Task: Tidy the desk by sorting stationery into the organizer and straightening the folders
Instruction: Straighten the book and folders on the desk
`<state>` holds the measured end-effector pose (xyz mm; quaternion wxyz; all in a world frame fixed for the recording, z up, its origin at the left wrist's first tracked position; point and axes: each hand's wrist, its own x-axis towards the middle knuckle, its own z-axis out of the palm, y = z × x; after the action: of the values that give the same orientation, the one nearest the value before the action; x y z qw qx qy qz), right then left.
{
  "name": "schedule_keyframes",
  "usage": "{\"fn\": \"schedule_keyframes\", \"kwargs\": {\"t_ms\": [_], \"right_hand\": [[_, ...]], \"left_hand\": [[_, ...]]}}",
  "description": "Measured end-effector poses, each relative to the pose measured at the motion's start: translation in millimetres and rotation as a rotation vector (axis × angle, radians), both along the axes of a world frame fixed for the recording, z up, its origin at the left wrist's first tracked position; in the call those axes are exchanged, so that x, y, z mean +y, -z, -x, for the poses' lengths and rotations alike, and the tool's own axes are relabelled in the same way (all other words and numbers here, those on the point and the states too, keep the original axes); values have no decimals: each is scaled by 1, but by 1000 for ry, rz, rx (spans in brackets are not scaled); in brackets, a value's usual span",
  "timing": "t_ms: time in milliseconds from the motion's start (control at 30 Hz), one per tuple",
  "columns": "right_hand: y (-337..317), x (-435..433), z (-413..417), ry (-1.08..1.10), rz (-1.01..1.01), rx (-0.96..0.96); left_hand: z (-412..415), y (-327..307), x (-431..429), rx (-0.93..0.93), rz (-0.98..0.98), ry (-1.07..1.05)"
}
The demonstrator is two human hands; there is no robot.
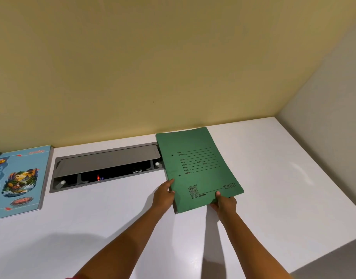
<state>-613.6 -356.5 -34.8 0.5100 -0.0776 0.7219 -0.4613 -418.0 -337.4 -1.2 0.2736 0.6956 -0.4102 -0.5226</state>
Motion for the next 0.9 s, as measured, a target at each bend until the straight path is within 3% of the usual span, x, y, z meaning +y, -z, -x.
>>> {"fn": "schedule_keyframes", "kwargs": {"t_ms": [200, 400, 567, 900], "right_hand": [[-1, -15, 6, -284, -181, 267], [-3, -3, 1, -263, -288, 354], [-18, 24, -40, -427, -121, 636], [-35, 90, -188, -882, 286, 686]], "left_hand": [[-15, 1, -4, -57, 17, 152], [-29, 7, 9, -138, 58, 57], [-51, 11, 35, -157, 168, -94], [-143, 9, 118, -169, 243, -383]]}}
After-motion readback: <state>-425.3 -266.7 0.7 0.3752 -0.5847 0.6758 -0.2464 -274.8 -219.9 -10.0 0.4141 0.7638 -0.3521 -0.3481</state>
